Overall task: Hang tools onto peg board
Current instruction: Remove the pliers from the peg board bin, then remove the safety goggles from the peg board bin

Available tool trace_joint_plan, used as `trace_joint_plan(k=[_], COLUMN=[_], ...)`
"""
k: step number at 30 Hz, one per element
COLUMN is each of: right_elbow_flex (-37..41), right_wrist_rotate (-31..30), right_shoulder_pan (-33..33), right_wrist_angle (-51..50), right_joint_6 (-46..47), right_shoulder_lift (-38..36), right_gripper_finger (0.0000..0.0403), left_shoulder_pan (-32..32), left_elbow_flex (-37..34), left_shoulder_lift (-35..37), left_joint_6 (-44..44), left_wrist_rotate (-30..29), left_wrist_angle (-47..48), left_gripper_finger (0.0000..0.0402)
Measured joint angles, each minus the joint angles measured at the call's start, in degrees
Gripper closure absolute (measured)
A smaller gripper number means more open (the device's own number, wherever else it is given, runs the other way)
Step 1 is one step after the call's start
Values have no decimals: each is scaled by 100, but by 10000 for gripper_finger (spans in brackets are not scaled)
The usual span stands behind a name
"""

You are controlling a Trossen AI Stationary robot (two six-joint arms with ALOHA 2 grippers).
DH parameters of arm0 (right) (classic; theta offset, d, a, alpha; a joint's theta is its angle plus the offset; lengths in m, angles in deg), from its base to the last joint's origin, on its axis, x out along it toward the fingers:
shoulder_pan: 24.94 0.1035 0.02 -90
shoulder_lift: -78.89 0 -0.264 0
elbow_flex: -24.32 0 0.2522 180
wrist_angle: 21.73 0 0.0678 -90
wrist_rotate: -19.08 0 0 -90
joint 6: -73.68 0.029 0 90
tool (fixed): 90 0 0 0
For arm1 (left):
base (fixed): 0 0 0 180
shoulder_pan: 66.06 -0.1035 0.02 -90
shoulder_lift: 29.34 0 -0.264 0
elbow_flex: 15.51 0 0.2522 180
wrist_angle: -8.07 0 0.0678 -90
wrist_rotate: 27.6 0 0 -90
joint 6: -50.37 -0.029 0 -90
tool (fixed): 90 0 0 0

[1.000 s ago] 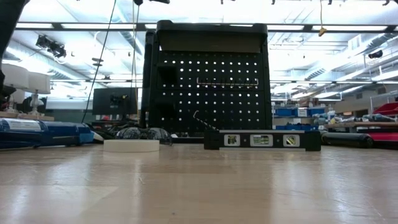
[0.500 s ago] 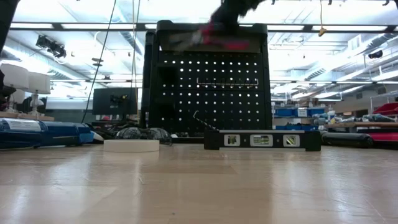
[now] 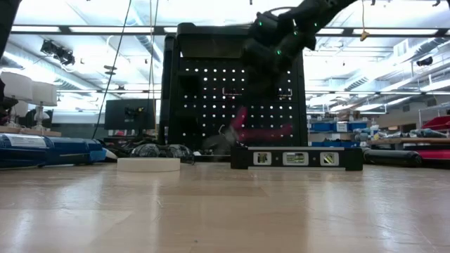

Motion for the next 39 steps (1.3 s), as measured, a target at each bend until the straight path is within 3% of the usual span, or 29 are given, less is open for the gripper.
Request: trace_joint_plan(k=[7,13,17,24,31,39], right_elbow_flex=[99,-823,-1999,-4253,-5845,-5860], right_wrist_rotate=[757,828,700,-727,-670,-61], right_shoulder_pan=[-28,-46,-263,-1097,-2261,-2905], right_wrist_angle=[-397,-884,-888,-332,-405,-628], right_joint_6=[819,502,-89,-1667,-1208,-927], right_shoulder_lift=[-4,-239,-598,-967,-453,163], right_gripper_finger=[195,154,155,172,190,201], left_shoulder_pan=[-6,-4,-4,8,127,151], left_elbow_flex=[-10,-105,-105,-107,-107,-107], left_shoulder_lift=[-33,-38,-39,-39,-39,-42], left_joint_6=[1,32,38,325,341,513], left_wrist_rotate=[-26,-102,-7,373,510,770], left_wrist_angle=[45,53,40,40,30,79], left_gripper_finger=[387,382,382,382,382,382])
